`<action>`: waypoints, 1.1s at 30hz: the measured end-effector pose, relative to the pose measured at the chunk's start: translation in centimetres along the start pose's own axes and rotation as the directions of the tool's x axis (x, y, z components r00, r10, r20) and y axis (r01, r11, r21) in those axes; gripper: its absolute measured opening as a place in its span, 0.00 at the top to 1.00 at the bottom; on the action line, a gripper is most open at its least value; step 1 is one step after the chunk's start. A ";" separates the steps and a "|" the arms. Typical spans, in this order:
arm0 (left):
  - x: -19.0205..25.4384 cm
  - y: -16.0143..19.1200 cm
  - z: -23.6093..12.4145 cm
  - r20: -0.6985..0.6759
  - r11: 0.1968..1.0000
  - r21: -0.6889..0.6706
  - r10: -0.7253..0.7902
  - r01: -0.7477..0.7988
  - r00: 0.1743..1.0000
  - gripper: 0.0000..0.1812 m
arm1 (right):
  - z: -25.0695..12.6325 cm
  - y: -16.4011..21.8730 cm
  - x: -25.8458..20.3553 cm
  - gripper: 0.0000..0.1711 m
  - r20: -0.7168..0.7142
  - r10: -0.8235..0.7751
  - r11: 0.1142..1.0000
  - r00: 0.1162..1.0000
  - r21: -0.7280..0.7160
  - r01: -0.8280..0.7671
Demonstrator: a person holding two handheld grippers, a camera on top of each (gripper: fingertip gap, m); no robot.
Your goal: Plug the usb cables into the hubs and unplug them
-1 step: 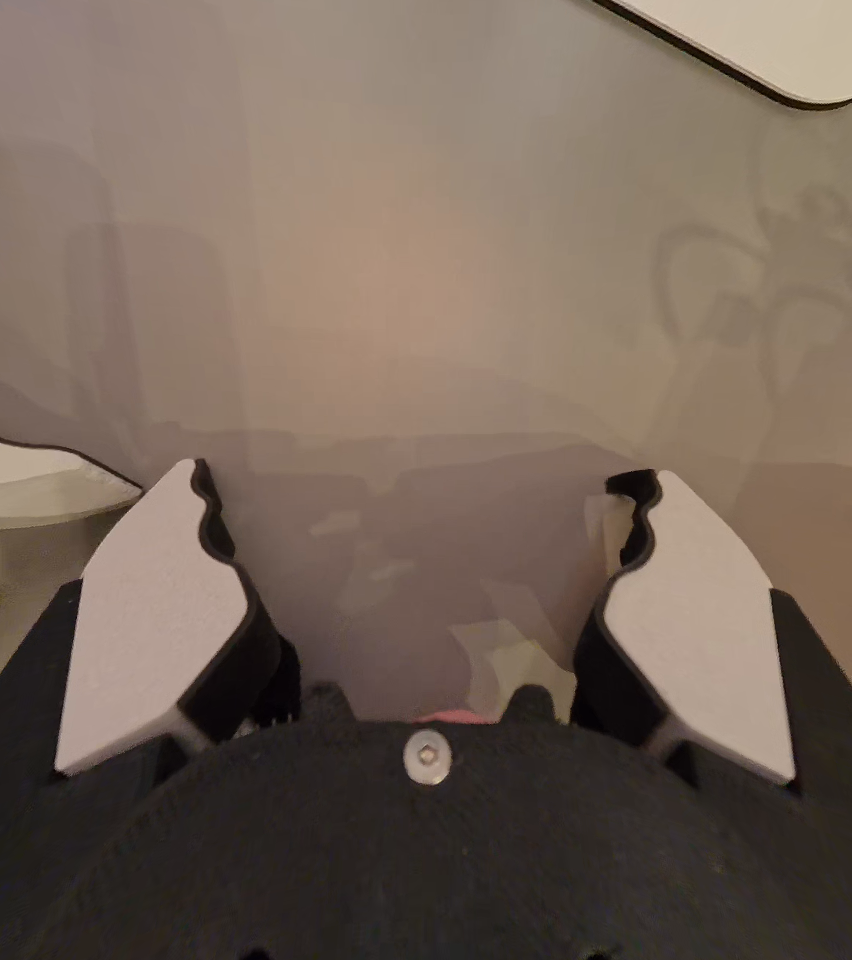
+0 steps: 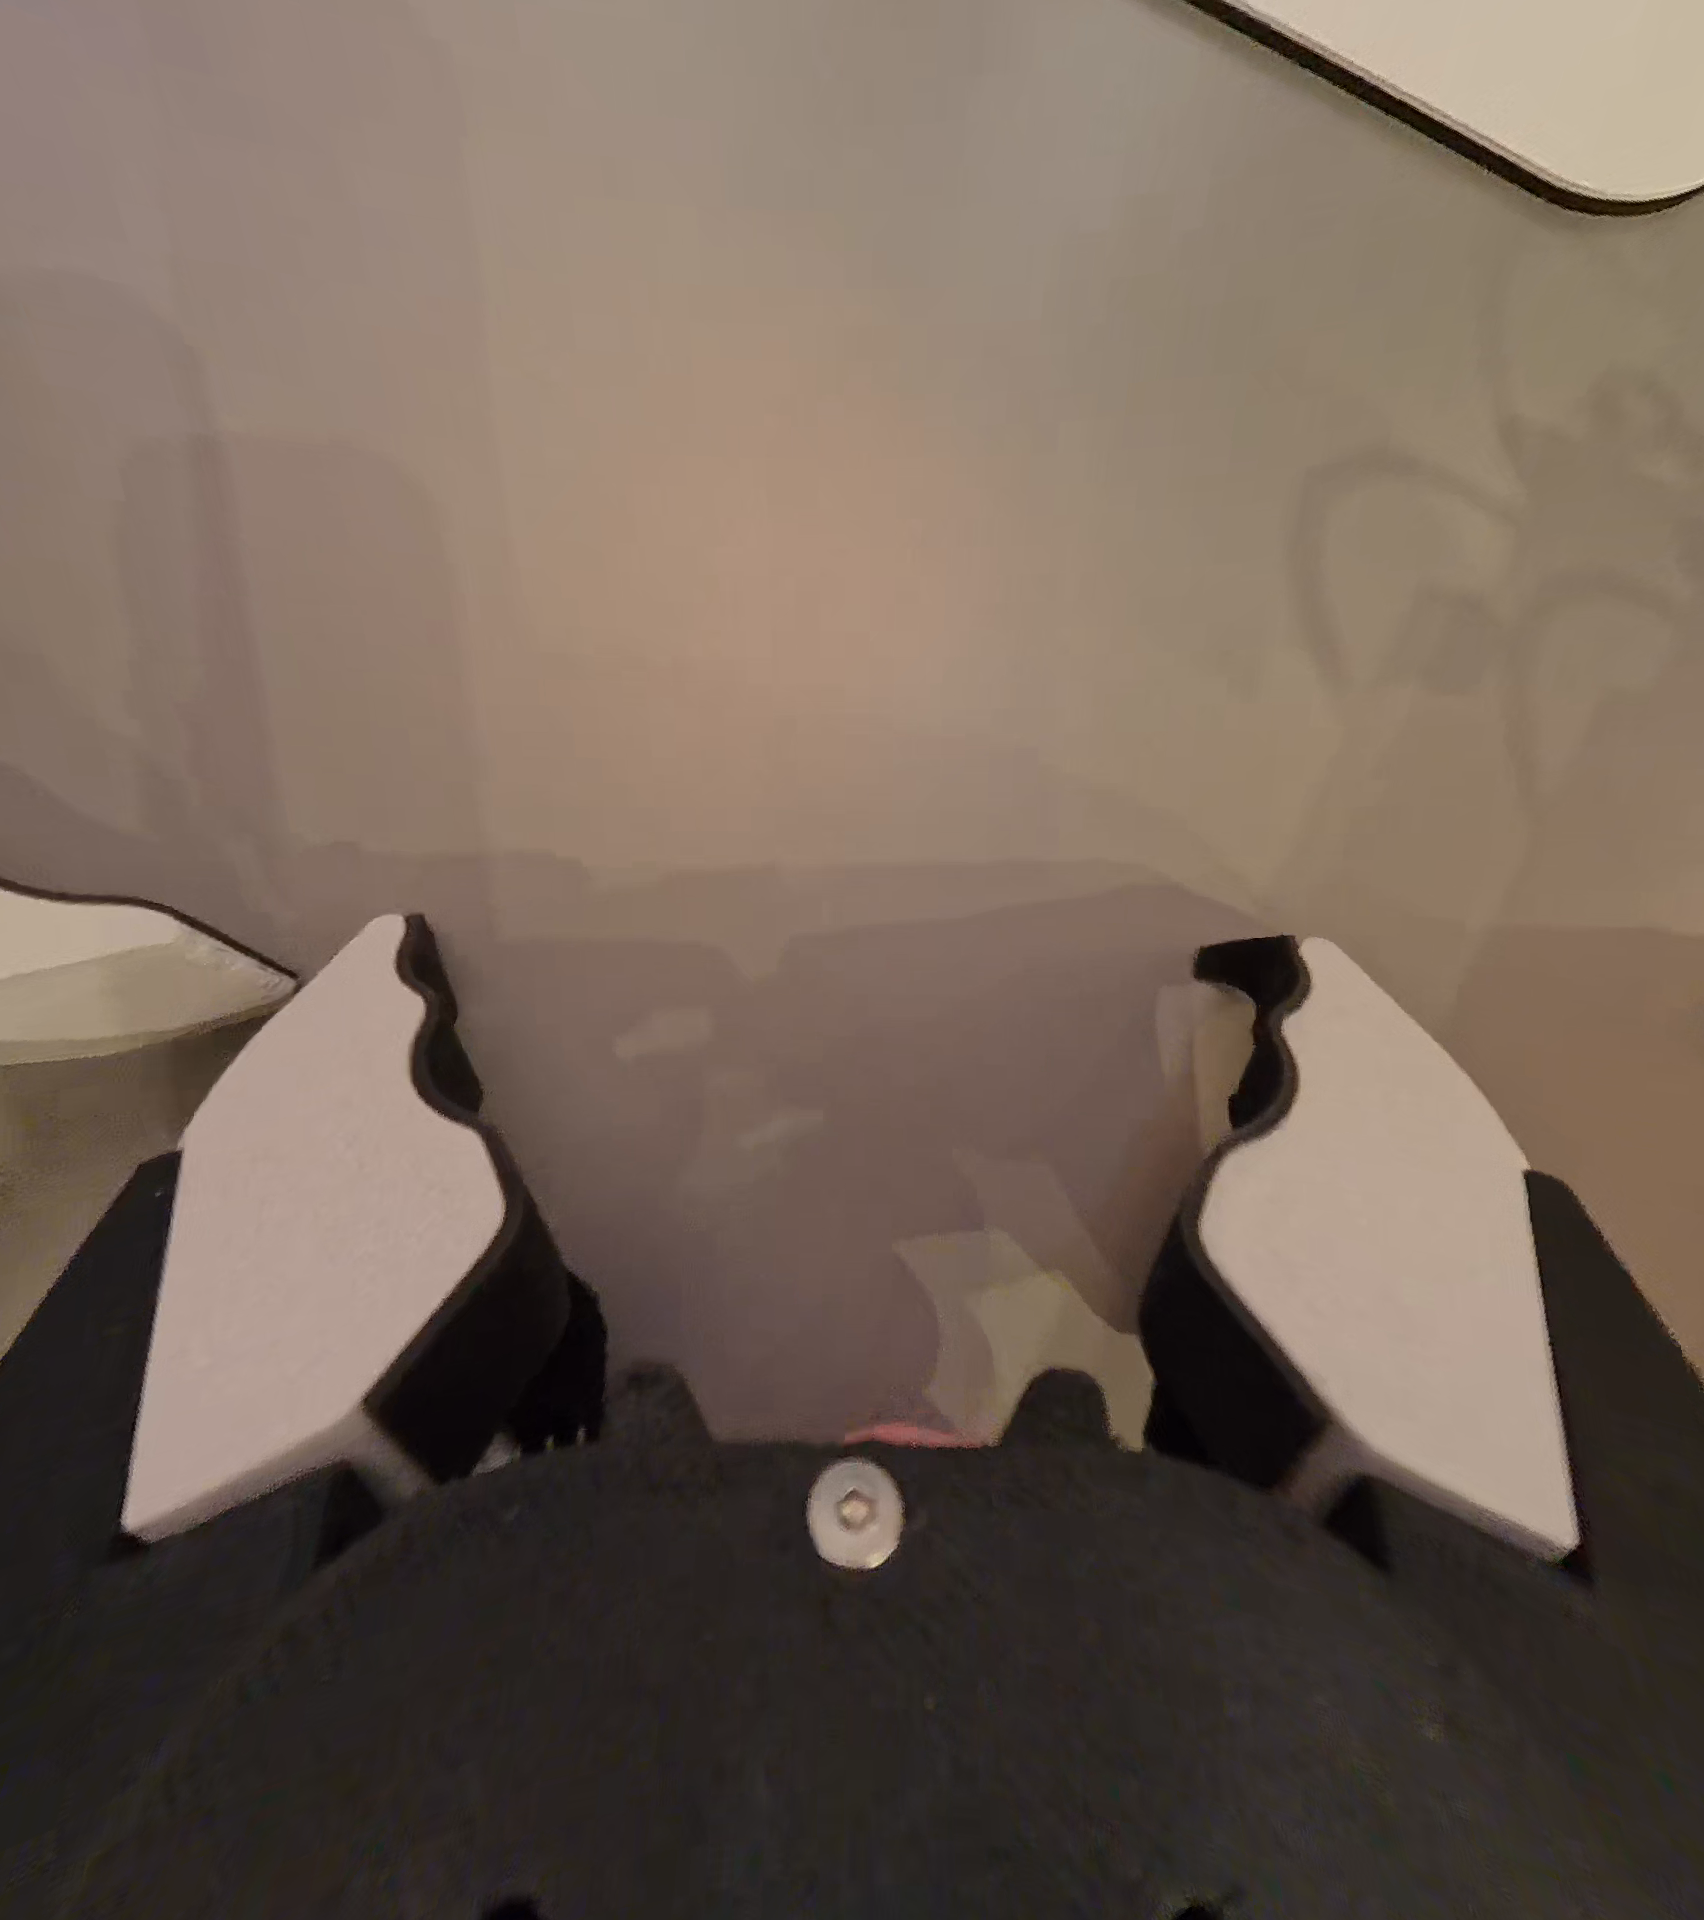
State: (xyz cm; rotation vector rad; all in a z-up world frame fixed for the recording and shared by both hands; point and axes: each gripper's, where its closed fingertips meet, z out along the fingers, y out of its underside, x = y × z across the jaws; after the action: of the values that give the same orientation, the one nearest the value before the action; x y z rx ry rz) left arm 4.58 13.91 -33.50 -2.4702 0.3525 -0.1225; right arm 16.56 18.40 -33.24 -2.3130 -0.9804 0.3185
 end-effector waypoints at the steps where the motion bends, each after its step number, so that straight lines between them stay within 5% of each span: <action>1: 0.0 -0.3 0.2 0.002 1.000 0.003 -0.002 0.002 1.000 0.19 | 0.1 -0.1 0.1 0.18 0.003 -0.004 1.000 1.000 -0.010 0.004; 3: -0.1 -0.6 0.5 0.003 1.000 -0.009 -0.004 0.004 1.000 0.19 | 0.2 -0.2 0.3 0.16 0.014 -0.009 1.000 1.000 -0.028 0.010; 8: 0.0 -1.5 0.6 -0.005 1.000 0.013 0.000 0.000 1.000 0.27 | -0.7 -1.1 0.2 0.31 0.105 0.064 0.996 0.992 0.062 -0.070; 10: 2.3 -3.8 -1.3 -0.232 0.984 0.156 -0.048 0.085 0.972 0.39 | -2.4 -1.8 -0.2 0.38 0.213 0.120 0.974 0.970 0.163 -0.156; 13: 6.4 -9.1 -8.9 -0.637 0.866 0.392 0.013 0.309 0.771 0.61 | -5.9 -3.3 -1.5 0.43 0.352 0.096 0.951 0.931 0.243 -0.190; 16: 8.8 -12.5 -17.7 -0.846 0.737 0.472 0.225 0.483 0.483 0.67 | -10.9 -6.3 -4.8 0.50 0.545 0.034 0.890 0.838 0.365 -0.273; 21: 11.9 -12.6 -25.3 -0.884 0.674 0.447 0.434 0.589 0.175 0.66 | -15.4 -8.4 -10.8 0.45 0.707 -0.068 0.846 0.704 0.415 -0.335; 28: 12.2 -12.0 -26.7 -0.863 0.650 0.467 0.484 0.599 0.148 0.61 | -15.7 -8.5 -12.2 0.42 0.744 -0.058 0.855 0.666 0.381 -0.351; 33: 11.5 -11.7 -28.5 -0.859 0.646 0.412 0.510 0.642 0.038 0.62 | -16.0 -8.3 -13.0 0.44 0.798 -0.060 0.858 0.600 0.349 -0.378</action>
State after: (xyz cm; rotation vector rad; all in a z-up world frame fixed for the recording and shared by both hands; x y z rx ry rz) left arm 13.33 3.11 -3.69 -0.9626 0.5488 -1.8269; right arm 9.67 6.66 -15.68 -1.7362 -0.8955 1.6020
